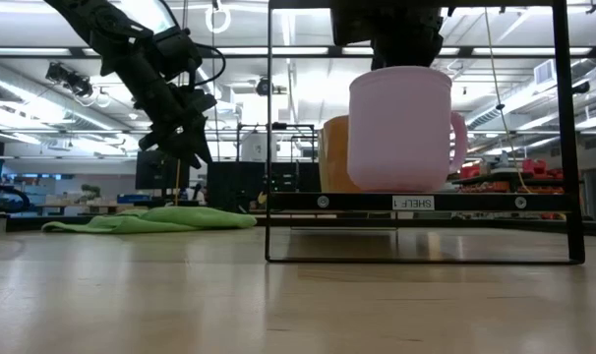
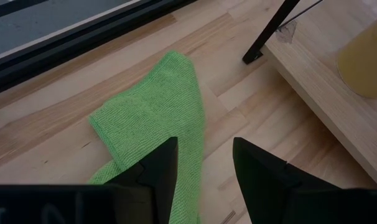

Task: Stack small to large cups/mugs on shelf
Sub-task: Put the purple mug on the shelf

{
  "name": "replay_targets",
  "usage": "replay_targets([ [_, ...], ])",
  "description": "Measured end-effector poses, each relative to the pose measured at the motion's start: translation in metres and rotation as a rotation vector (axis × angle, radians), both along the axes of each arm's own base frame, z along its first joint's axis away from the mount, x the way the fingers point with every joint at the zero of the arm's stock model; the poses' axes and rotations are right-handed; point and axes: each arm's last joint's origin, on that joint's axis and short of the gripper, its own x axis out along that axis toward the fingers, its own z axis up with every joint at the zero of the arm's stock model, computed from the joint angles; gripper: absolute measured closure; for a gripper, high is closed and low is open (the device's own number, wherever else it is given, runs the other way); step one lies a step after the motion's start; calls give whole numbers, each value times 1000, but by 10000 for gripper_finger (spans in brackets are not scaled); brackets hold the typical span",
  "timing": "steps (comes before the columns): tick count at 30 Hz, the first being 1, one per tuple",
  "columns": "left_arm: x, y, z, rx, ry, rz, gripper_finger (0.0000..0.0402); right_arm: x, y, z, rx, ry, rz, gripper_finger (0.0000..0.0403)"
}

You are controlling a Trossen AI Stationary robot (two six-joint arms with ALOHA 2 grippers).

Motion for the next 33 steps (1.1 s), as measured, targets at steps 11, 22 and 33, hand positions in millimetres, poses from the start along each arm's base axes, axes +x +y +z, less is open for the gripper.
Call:
replay_targets([
  [11, 0, 0, 0, 0, 0, 0, 239, 2, 1, 1, 21, -20, -15, 394],
  [22, 0, 0, 0, 0, 0, 0, 239, 1, -1, -4, 22, -7, -30, 378],
  [33, 0, 0, 0, 0, 0, 0, 239, 1, -1, -7, 30, -21, -29, 378],
])
